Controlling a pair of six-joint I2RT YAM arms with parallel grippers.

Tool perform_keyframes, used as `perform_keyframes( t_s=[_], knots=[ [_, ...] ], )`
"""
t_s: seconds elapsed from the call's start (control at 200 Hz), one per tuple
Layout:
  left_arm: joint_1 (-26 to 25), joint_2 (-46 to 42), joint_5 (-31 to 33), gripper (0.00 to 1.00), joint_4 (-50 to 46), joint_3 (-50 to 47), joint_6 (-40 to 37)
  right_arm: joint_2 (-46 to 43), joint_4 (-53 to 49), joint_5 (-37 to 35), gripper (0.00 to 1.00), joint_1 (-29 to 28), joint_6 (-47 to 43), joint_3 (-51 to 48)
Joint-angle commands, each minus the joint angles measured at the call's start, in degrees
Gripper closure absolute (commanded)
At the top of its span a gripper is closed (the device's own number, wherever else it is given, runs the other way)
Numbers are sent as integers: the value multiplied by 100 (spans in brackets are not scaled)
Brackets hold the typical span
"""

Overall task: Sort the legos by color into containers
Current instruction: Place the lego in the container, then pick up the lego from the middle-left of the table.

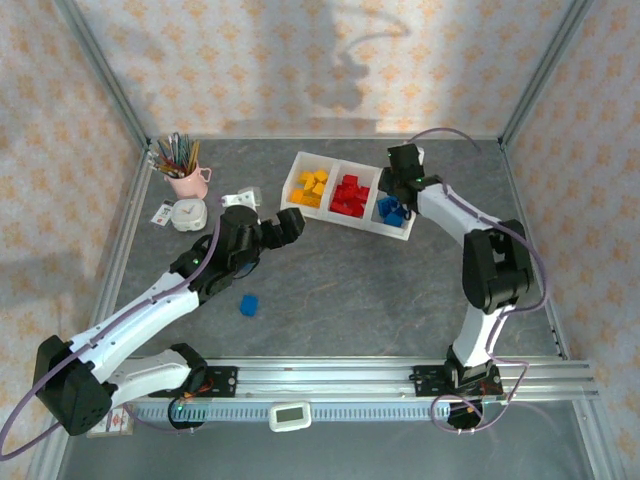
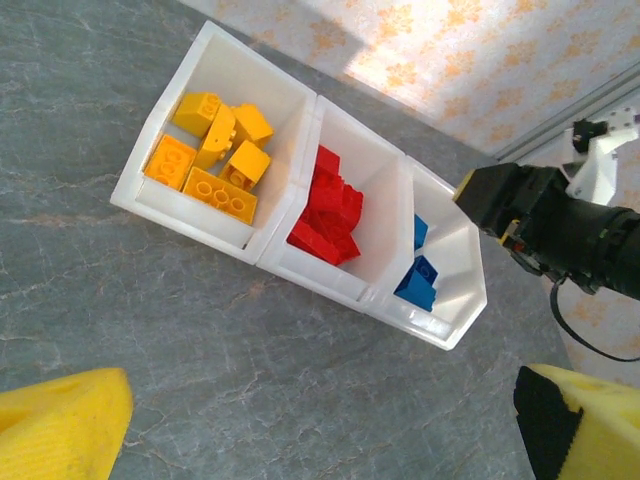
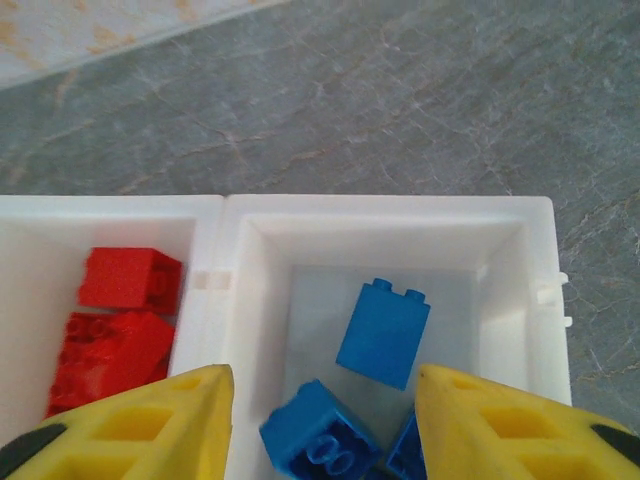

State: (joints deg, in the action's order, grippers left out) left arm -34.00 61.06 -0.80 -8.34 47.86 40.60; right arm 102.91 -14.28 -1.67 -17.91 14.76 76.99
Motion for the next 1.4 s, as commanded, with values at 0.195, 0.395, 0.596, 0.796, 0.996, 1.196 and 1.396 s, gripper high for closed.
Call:
perform_keyframes(
  t_s=[0.195,0.395,0.596,0.796,0.996,1.196,1.396],
  knots=[
    [42,-730,432,1,-387,-166,7,-947,54,300,43,-1043,-92,-519],
    [42,-1259,694,1,-992,-352,190,-819,83,258,38,-2060,21,-488],
    [42,-1871,1015,1,-1670,-508,422,-239,315,211,32,-2934,310,-208],
    [36,-2465,1325,1,-2357,-532,668,701,437,302,26,-3596,417,499],
    [42,-2928,1694,1,-3036,-434,949,1638,451,448,21,-3991,246,1367],
    [35,-3263,1950,1,-3469,-377,1127,2500,189,577,17,-4197,-164,2238],
    [42,-3385,2073,1,-3537,-387,1212,3118,41,457,19,-4220,-493,2788]
  ],
)
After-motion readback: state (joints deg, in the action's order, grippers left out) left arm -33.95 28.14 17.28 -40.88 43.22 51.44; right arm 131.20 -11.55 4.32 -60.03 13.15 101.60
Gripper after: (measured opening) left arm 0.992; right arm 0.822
